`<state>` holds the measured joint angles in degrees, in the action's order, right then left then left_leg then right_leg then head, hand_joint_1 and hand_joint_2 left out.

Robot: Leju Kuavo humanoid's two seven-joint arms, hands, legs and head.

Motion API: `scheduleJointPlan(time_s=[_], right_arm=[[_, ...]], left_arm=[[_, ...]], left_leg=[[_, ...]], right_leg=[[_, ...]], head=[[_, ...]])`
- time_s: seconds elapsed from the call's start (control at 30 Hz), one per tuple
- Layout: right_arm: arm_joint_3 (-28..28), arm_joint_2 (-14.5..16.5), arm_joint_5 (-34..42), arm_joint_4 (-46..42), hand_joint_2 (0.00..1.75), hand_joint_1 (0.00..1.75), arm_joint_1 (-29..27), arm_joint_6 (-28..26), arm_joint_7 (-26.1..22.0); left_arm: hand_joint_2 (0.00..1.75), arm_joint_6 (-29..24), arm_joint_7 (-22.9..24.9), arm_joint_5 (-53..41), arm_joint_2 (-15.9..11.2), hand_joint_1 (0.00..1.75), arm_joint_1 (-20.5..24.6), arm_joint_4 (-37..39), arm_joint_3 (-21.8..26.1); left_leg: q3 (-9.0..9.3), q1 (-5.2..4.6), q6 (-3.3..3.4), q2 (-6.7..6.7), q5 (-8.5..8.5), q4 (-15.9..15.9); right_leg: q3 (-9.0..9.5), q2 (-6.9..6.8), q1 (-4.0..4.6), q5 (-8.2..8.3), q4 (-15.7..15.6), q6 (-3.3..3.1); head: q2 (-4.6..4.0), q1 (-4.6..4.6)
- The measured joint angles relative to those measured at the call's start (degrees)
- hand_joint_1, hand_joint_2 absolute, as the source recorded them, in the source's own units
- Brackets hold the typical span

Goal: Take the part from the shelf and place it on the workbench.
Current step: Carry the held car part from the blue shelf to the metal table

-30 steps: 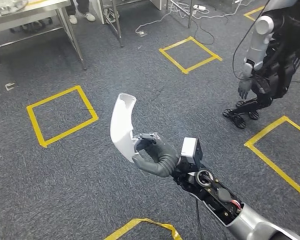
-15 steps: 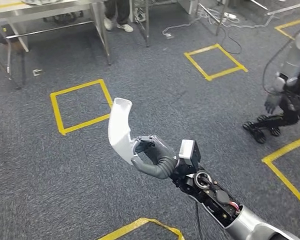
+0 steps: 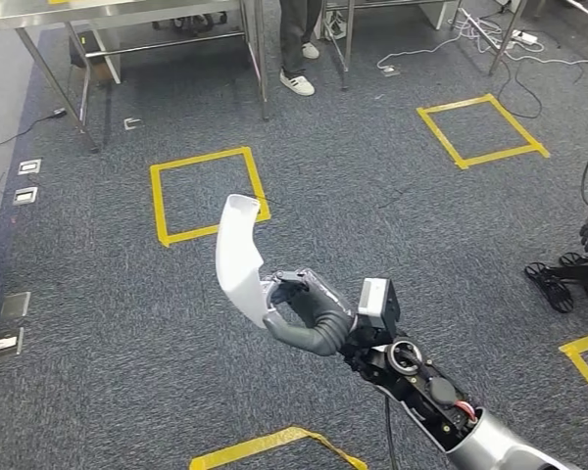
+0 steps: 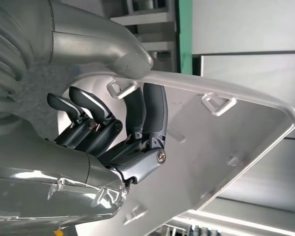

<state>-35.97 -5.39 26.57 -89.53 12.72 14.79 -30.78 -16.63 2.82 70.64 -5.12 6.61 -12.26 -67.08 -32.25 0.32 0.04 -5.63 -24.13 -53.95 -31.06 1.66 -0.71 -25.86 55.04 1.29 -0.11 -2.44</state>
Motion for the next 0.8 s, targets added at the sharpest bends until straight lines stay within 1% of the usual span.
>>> scheduleJointPlan(time_s=[0.1,0.2,0.27,0.3,0.37,0.4,0.43,0.47,0.5,0.53,0.57,0.6,0.63,0.67,0.7,0.73,0.77,0.8], right_arm=[[-0.03,0.07,0.42,0.01,1.75,1.75,0.3,0.16,0.11],[-0.11,0.09,0.47,0.01,1.75,1.75,0.45,0.24,0.09],[-0.16,0.09,0.47,0.01,1.75,1.75,0.47,0.26,0.09],[-0.2,0.09,0.48,0.01,1.75,1.75,0.5,0.27,0.08],[-0.27,0.11,0.5,0.01,1.75,1.75,0.59,0.3,0.03],[-0.32,0.13,0.51,0.02,1.75,1.75,0.62,0.33,-0.01],[-0.37,0.14,0.53,0.03,1.75,1.75,0.67,0.36,-0.05],[-0.41,0.14,0.57,0.05,1.75,1.75,0.71,0.39,-0.1],[-0.44,0.14,0.65,0.08,1.75,1.75,0.81,0.41,-0.14],[-0.44,0.14,0.79,0.08,1.75,1.75,0.97,0.44,-0.17],[-0.44,0.14,0.95,0.1,1.75,1.75,1.09,0.46,-0.2],[-0.45,0.14,1.11,0.11,1.75,1.75,1.2,0.48,-0.21],[-0.46,0.14,1.23,0.16,1.75,1.75,1.23,0.49,-0.22],[-0.48,0.14,1.3,0.25,1.75,1.75,1.2,0.49,-0.22],[-0.5,0.14,1.35,0.35,1.75,1.75,1.19,0.5,-0.22],[-0.5,0.14,1.37,0.45,1.75,1.75,1.19,0.5,-0.24],[-0.5,0.14,1.38,0.52,1.75,1.75,1.2,0.53,-0.26],[-0.5,0.14,1.4,0.59,1.75,1.75,1.21,0.55,-0.28]], left_arm=[[1.75,0.0,0.02,0.31,-0.13,0.0,-0.01,0.0,0.0],[1.75,0.0,0.02,0.43,-0.21,0.0,0.06,0.0,0.0],[1.75,0.0,0.02,0.44,-0.28,0.0,0.08,0.0,0.0],[1.75,0.0,0.04,0.43,-0.36,0.0,0.09,0.0,0.01],[1.75,0.0,0.12,0.41,-0.54,0.0,0.11,0.0,0.02],[1.75,-0.01,0.19,0.39,-0.63,0.0,0.11,0.0,0.02],[1.75,-0.01,0.25,0.38,-0.66,0.0,0.12,0.0,0.02],[1.75,-0.02,0.31,0.37,-0.68,0.0,0.12,0.0,0.02],[1.75,-0.02,0.36,0.36,-0.67,0.0,0.13,0.0,0.02],[1.75,-0.02,0.42,0.35,-0.66,0.0,0.12,0.0,0.02],[1.75,-0.03,0.53,0.35,-0.65,0.0,0.12,0.0,0.02],[1.75,-0.03,0.67,0.35,-0.65,0.0,0.11,0.0,0.02],[1.75,-0.04,0.82,0.35,-0.65,0.0,0.1,0.0,0.02],[1.75,-0.04,0.93,0.33,-0.64,0.0,0.07,0.0,0.02],[1.75,-0.03,1.0,0.31,-0.63,0.0,0.03,0.0,0.02],[1.75,-0.03,1.02,0.28,-0.6,0.0,0.0,0.0,0.02],[1.75,-0.02,1.04,0.24,-0.57,0.0,-0.02,0.0,0.02],[1.75,-0.02,1.04,0.2,-0.63,0.0,-0.02,0.01,0.02]], left_leg=[[0.1,0.07,0.58,0.18,0.01,0.15],[0.28,0.16,0.34,0.25,0.14,0.47],[0.32,0.15,0.17,0.26,0.14,0.56],[0.31,0.11,0.24,0.26,0.05,0.52],[0.31,-0.05,0.69,0.33,-0.15,0.56],[0.44,-0.12,1.04,0.42,-0.12,0.97],[0.86,-0.03,1.29,0.5,0.08,1.63],[1.49,0.12,1.36,0.62,0.37,2.43],[2.14,0.31,1.38,0.75,0.6,3.12],[2.68,0.51,1.35,0.87,0.72,3.56],[2.95,0.57,1.29,1.02,0.68,3.74],[2.99,0.6,1.31,1.13,0.51,3.74],[3.02,0.64,1.24,1.22,0.34,3.68],[3.08,0.73,1.05,1.28,0.17,3.57],[3.18,0.89,0.76,1.29,-0.06,3.37],[3.32,1.15,0.37,1.23,-0.38,3.03],[3.48,1.47,-0.11,1.15,-0.84,2.55],[3.55,1.75,-0.63,1.04,-1.29,2.03]], right_leg=[[0.0,0.05,0.09,0.08,-0.2,-0.04],[-0.01,0.14,0.2,0.12,-0.19,-0.22],[-0.01,0.17,0.13,0.11,-0.25,-0.26],[0.01,0.17,0.03,0.1,-0.31,-0.23],[0.17,0.18,-0.19,0.2,-0.6,-0.06],[0.3,0.18,-0.17,0.63,-0.49,0.12],[0.48,0.17,-0.08,1.0,-0.47,0.31],[0.69,0.01,0.02,1.09,-0.27,0.52],[0.58,-0.23,0.11,0.6,0.53,0.72],[-0.09,-0.48,0.13,-0.8,2.22,0.92],[-1.36,-0.72,0.02,-2.63,5.05,1.18],[-3.23,-0.83,-0.15,-4.58,8.8,1.49],[-5.08,-0.88,-0.4,-6.03,12.36,1.81],[-6.23,-0.93,-0.67,-6.58,14.44,2.07],[-6.45,-0.99,-0.94,-6.07,14.56,2.38],[-5.46,-1.02,-1.24,-4.39,12.28,2.75],[-3.7,-0.94,-1.58,-2.19,8.34,3.19],[-2.26,-0.62,-1.69,-0.91,4.68,3.63]], head=[[0.0,0.57],[0.0,1.16],[0.0,1.32],[0.0,1.37],[0.0,1.54],[0.0,1.62],[0.0,1.68],[0.0,1.65],[0.0,1.53],[0.0,1.31],[0.0,1.06],[0.0,0.81],[0.0,0.64],[0.0,0.57],[0.0,0.55],[0.0,0.53],[0.0,0.48],[0.0,0.39]])
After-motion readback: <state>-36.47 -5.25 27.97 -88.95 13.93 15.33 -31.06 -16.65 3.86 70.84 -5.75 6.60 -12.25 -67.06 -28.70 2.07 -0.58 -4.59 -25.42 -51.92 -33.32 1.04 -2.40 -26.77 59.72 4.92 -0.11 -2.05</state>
